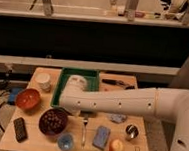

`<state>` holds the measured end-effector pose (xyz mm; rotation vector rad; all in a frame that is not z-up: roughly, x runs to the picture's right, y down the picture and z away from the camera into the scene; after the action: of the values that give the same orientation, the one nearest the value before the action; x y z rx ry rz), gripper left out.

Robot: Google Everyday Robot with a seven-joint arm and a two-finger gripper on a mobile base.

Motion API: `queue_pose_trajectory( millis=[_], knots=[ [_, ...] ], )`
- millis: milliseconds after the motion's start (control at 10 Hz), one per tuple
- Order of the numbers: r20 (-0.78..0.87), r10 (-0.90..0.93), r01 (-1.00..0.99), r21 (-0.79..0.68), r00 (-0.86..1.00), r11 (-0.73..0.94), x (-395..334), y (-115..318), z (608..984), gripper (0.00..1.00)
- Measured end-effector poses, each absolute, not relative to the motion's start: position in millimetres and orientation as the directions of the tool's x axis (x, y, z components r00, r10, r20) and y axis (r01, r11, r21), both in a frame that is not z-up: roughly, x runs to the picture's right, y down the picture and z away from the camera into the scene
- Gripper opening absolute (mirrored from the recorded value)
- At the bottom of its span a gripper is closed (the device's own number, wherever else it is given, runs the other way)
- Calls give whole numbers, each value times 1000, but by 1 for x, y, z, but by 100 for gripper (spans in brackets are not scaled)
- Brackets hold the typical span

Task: Wipe table surface with eraser

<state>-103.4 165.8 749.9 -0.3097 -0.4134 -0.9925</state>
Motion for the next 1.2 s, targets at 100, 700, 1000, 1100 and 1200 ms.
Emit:
queue_pose_trajectory(
  millis=[100,700,1000,1100,1200],
  knots=[
    [476,-747,865,-64,465,498,-104,164,749,72],
    [539,-824,976,16,173,215,-187,150,738,80],
    [550,-834,993,115,-43,25,-223,158,745,80],
    [544,-834,990,141,-90,-14,-229,160,746,80],
    [540,-832,985,167,-131,-47,-238,162,746,80]
  ],
)
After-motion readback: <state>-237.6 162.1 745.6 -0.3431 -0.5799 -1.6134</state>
